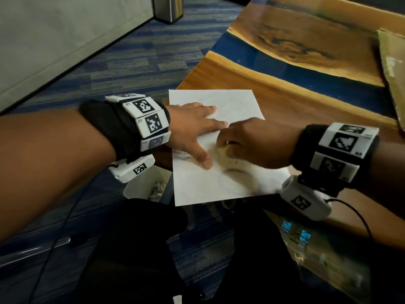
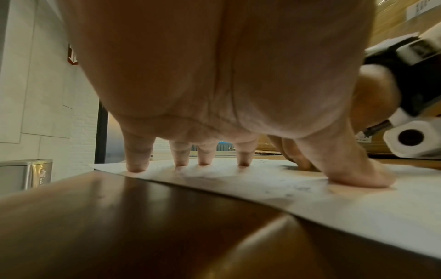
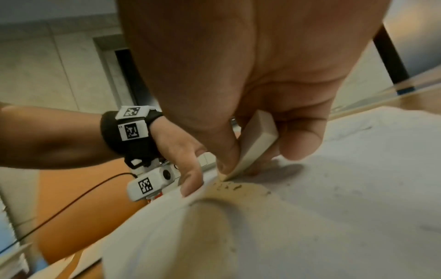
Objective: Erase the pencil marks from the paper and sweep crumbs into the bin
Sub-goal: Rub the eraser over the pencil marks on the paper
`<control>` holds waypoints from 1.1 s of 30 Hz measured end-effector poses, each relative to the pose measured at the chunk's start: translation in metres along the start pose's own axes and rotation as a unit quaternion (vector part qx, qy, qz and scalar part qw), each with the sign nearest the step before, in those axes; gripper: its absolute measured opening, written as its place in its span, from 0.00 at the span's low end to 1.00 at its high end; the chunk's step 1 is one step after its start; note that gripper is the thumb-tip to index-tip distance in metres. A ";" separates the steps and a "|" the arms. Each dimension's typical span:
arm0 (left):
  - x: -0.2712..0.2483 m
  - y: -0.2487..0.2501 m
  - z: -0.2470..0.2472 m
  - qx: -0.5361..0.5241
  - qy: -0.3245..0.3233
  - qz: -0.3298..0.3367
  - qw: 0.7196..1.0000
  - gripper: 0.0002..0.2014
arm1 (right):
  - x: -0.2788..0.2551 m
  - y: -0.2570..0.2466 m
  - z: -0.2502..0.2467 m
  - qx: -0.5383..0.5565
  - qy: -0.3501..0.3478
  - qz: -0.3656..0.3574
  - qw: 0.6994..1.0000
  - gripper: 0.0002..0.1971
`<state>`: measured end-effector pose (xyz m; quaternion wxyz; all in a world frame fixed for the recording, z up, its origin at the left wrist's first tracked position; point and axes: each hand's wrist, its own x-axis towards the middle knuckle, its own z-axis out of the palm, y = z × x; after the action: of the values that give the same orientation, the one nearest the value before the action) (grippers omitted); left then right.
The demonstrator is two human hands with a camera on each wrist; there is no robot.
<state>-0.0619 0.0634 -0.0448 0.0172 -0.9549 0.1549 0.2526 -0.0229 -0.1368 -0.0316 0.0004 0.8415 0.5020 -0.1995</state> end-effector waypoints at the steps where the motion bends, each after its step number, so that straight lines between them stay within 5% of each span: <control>1: 0.001 0.000 0.000 0.001 0.001 0.001 1.000 0.57 | 0.001 0.001 -0.001 -0.002 0.001 -0.006 1.000 0.11; 5: 0.001 0.000 0.001 -0.001 -0.007 -0.007 1.000 0.59 | 0.005 0.030 -0.015 -0.012 0.040 0.110 0.993 0.11; 10: 0.000 0.001 0.000 -0.002 -0.006 -0.001 1.000 0.59 | -0.001 0.001 0.000 -0.003 0.004 -0.010 1.000 0.11; 14: -0.002 0.002 -0.001 0.001 -0.004 -0.005 1.000 0.58 | 0.006 0.025 -0.012 -0.022 0.036 0.092 0.995 0.11; 18: 0.000 0.001 -0.001 0.004 -0.005 -0.003 1.000 0.59 | -0.004 -0.003 0.002 -0.012 -0.008 -0.026 1.000 0.11; 23: -0.001 0.002 -0.001 0.004 -0.001 -0.001 1.000 0.57 | 0.007 0.022 -0.008 -0.039 0.060 0.100 0.992 0.11; 27: -0.001 0.000 0.000 -0.004 -0.002 0.002 1.000 0.60 | -0.001 -0.007 0.004 -0.007 0.016 -0.015 1.000 0.10; 33: 0.000 -0.001 0.000 0.011 -0.001 0.001 1.000 0.58 | 0.007 0.014 -0.009 -0.005 0.035 0.086 0.996 0.12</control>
<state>-0.0615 0.0642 -0.0453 0.0276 -0.9543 0.1584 0.2518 -0.0050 -0.1360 -0.0283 0.0040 0.8879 0.4287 -0.1667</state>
